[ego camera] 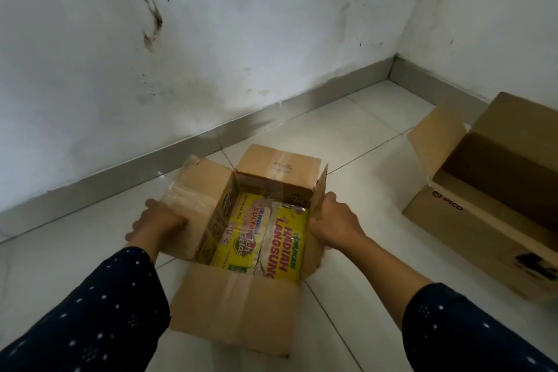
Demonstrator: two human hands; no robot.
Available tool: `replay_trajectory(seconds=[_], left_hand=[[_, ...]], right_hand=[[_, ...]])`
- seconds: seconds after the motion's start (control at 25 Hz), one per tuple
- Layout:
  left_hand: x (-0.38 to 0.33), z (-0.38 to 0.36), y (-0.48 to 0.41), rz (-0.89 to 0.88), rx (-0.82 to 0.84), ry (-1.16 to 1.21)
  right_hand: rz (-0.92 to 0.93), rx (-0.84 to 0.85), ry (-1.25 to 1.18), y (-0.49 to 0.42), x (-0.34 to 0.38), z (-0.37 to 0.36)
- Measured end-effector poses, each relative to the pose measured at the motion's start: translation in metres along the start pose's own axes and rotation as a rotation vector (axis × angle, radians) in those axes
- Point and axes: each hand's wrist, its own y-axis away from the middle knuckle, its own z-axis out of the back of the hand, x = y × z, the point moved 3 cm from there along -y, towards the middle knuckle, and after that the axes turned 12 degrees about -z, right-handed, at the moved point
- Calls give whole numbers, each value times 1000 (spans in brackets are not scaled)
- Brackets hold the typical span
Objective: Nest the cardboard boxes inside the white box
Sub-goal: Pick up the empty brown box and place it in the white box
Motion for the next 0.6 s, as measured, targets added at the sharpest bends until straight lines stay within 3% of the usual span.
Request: replay_trajectory(seconds=[0.32, 0.48, 0.6], left_hand=[[-110, -42, -42, -189, -99, 253], [-173, -77, -52, -109, -212, 440], [-212, -105, -47, -24, -193, 590]], right_hand=[[9, -362, 101, -107, -1, 94], [-31, -356, -7, -147, -18, 112], [-21, -406, -134, -154, -30, 93]])
